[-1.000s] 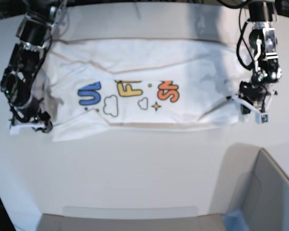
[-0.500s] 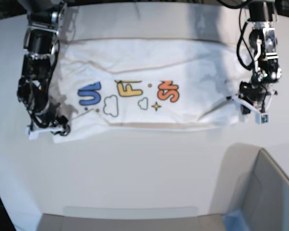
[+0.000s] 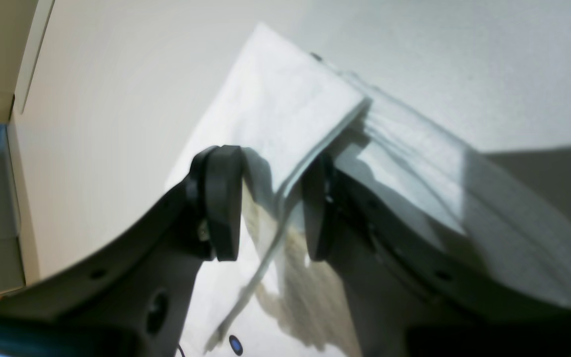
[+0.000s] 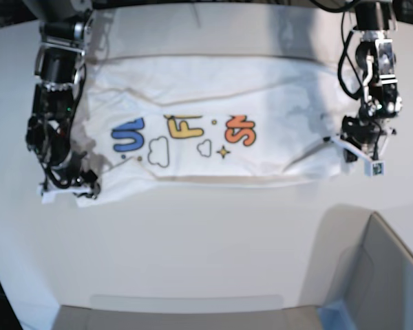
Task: Layout the t-shirt on the table in an organized manner, then fold the t-shirt properly
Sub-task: 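Pull the shirt edge with the right gripper toward its hem, left holding, then lift the printed half with both grippers and fold it over the other half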
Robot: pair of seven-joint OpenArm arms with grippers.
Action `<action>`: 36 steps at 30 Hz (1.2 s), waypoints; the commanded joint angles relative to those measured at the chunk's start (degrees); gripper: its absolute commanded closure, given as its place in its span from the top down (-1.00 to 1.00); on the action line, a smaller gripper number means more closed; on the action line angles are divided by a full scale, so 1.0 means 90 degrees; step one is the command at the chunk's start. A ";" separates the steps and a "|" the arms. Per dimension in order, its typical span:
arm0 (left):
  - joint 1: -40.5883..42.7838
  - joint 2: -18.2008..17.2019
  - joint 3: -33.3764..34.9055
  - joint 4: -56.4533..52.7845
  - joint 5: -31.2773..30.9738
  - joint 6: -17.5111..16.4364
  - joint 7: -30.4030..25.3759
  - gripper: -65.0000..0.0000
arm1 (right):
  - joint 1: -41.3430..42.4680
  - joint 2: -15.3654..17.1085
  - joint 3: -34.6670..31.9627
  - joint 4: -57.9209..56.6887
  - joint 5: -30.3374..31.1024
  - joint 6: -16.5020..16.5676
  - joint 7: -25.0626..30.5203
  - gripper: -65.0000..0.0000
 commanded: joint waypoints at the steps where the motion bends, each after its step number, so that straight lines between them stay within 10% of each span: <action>1: -0.0083 -0.0104 -0.0052 0.0116 0.0007 0.0016 -0.0115 -1.00 | 0.0172 0.0057 0.0002 0.0094 0.0032 0.0037 0.0030 -0.35; 24: -0.0103 0.0003 -0.0022 0.0116 0.0007 0.0016 -0.0115 -1.00 | 0.0182 -0.0393 -0.0008 0.0358 0.0003 0.0037 -0.0009 -0.36; 36: -0.0132 0.0120 -0.0042 0.0116 0.0007 0.0016 -0.0115 -1.00 | 0.0143 -0.0402 -0.0008 0.0455 0.0003 0.0037 -0.0019 -1.00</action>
